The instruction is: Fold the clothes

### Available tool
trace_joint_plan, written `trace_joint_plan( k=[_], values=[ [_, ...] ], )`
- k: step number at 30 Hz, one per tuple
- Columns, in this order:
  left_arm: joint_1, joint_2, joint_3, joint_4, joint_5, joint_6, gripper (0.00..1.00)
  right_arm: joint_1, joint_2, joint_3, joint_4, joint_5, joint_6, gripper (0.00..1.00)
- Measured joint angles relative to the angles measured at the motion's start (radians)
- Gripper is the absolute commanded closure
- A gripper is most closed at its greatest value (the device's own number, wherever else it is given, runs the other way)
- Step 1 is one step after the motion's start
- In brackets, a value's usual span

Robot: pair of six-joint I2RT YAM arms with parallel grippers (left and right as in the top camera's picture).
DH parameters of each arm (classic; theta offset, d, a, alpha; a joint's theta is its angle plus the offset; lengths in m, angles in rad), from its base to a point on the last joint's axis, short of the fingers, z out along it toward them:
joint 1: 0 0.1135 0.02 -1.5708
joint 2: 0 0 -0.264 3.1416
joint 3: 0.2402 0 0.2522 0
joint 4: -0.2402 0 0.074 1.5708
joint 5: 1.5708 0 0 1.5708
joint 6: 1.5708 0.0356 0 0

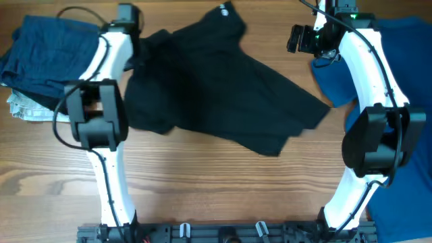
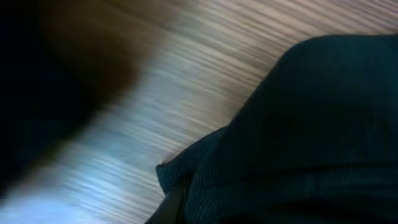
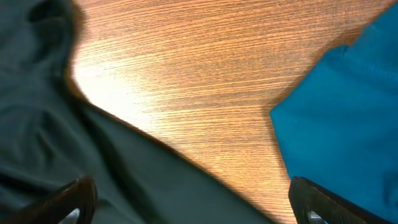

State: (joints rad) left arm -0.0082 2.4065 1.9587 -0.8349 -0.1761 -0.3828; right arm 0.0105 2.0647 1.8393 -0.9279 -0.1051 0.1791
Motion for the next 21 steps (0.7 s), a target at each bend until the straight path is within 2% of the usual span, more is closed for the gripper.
trace_joint_plan(
  k=[2, 3, 4, 5, 8, 12, 14, 16, 17, 18, 20, 21],
  values=[
    [0.027, -0.003, 0.000, -0.007, 0.001, -0.016, 0.51, 0.000, 0.000, 0.000, 0.000, 0.000, 0.000, 0.00],
    [0.039, -0.007, 0.000, -0.004, 0.005, -0.024, 0.28, 0.000, 0.000, 0.000, 0.000, 0.000, 0.000, 0.00],
    [0.045, -0.013, 0.000, 0.002, 0.011, -0.029, 0.13, 0.000, 0.000, 0.000, 0.000, 0.000, 0.000, 0.00],
    [0.046, -0.023, -0.001, 0.008, 0.018, -0.029, 0.05, 0.000, 0.000, 0.000, 0.000, 0.000, 0.000, 0.00],
    [0.034, -0.098, -0.002, 0.031, 0.032, -0.038, 0.00, 0.000, 0.000, 0.000, 0.000, 0.000, 0.000, 0.00],
    [-0.014, -0.296, -0.002, 0.023, 0.052, -0.039, 0.00, 0.000, 0.000, 0.000, 0.038, -0.011, 0.050, 0.00],
    [-0.040, -0.399, -0.002, 0.002, 0.085, -0.040, 0.00, 0.000, 0.000, 0.000, -0.018, -0.072, 0.105, 0.00],
    [-0.053, -0.484, -0.001, -0.035, 0.141, -0.039, 0.00, 0.000, 0.000, 0.000, -0.110, -0.150, 0.097, 0.00],
    [-0.053, -0.504, -0.001, -0.042, 0.158, -0.040, 0.00, 0.000, 0.000, 0.000, -0.145, -0.180, 0.079, 0.09],
    [-0.051, -0.521, -0.001, -0.046, 0.179, -0.040, 0.00, 0.000, 0.000, 0.000, -0.201, -0.204, 0.035, 0.28],
    [-0.051, -0.521, -0.002, -0.055, 0.198, -0.041, 0.00, 0.000, 0.000, 0.000, -0.271, -0.221, -0.010, 0.45],
    [-0.051, -0.520, -0.002, -0.059, 0.203, -0.042, 0.00, 0.000, 0.000, 0.000, -0.308, -0.225, -0.020, 0.46]
  ],
)
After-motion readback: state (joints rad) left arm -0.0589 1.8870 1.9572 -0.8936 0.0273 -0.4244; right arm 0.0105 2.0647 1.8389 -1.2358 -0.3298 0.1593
